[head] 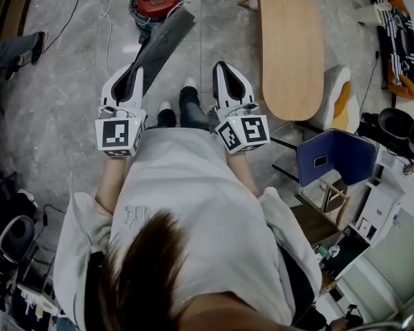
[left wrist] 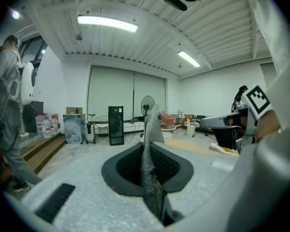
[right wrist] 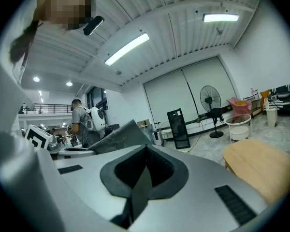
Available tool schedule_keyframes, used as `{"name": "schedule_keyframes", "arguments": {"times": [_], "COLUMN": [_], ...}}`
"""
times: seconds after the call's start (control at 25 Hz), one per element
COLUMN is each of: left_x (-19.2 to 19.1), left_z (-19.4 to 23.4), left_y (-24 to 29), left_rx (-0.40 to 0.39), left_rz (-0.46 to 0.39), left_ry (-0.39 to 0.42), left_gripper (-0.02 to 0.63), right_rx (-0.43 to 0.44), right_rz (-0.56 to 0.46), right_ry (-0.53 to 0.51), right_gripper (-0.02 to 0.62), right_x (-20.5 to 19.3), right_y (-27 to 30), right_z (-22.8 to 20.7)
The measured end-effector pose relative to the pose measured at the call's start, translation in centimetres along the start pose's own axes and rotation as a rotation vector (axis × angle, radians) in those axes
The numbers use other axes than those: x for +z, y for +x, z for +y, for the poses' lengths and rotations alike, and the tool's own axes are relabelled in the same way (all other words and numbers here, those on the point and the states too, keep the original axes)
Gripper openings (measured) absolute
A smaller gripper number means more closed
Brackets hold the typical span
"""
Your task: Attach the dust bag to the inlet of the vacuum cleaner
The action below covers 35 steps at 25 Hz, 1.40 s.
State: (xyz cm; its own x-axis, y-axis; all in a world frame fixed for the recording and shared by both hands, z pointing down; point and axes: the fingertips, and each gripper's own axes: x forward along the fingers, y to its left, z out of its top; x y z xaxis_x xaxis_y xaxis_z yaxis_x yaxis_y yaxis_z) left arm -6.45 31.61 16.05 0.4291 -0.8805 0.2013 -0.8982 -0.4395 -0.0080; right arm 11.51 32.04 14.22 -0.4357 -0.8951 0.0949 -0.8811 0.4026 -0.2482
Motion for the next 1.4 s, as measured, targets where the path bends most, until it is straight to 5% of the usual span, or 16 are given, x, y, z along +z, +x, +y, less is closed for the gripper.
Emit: {"name": "schedule_keyframes", "arguments": {"times": [0.76, 1.4], "left_x": [3.8, 2.4], "left_z": [3.6, 7.7], "left_y": [11.1, 17.0], "left_rx": [0.252, 0.235], "left_rz": [-0.041, 0.040], "left_ry": [-0.037, -0.062], "left_gripper": [0.037, 0.037], "right_rx": [0.226, 0.156], "right_rz": [0.054, 0.126], "right_ry": [-0.045, -0.001], "right_gripper": [0.002, 0.002], "right_x": [3.1, 1.7], "right_y": [12.9, 18.5], "right_z": [-9.4, -12.7]}}
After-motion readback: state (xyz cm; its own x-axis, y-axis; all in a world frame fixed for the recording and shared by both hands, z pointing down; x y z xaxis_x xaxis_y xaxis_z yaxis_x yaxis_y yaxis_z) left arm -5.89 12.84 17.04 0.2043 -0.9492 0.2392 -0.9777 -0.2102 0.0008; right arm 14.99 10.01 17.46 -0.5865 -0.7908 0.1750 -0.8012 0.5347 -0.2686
